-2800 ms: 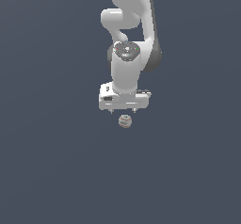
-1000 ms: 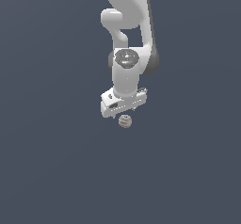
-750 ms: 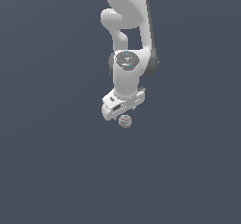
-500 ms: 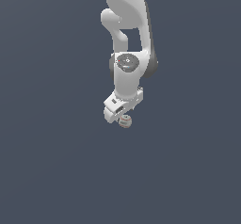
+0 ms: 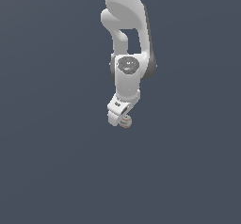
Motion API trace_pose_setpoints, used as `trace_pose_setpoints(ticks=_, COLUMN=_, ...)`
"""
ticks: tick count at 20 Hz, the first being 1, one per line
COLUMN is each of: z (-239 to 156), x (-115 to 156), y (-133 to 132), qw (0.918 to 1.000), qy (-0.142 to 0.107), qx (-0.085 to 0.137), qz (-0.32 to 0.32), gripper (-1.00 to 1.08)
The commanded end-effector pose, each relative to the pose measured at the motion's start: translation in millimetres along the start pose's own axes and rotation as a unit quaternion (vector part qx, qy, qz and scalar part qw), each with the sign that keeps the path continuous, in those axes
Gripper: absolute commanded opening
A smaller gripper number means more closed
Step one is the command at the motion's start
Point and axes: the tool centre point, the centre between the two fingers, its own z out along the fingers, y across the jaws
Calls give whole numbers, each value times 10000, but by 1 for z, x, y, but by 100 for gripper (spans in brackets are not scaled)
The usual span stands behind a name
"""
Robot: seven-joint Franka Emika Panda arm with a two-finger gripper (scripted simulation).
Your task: Pick up the object and move it to a goal position.
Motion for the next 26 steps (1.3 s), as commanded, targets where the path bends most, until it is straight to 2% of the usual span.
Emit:
trace_pose_setpoints(ticks=1, z=2, x=0, y=-1, qw=9999, qy=10, qx=-5, qz=-170, gripper=100)
trace_pose_setpoints(ticks=12, z=7, x=0, y=-2, qw=9995, qy=18, qx=-8, qz=-326, gripper=100)
trace_pose_setpoints(ticks=26, z=54, x=0, y=-2, qw=9994, qy=20, qx=-9, qz=-351, gripper=100)
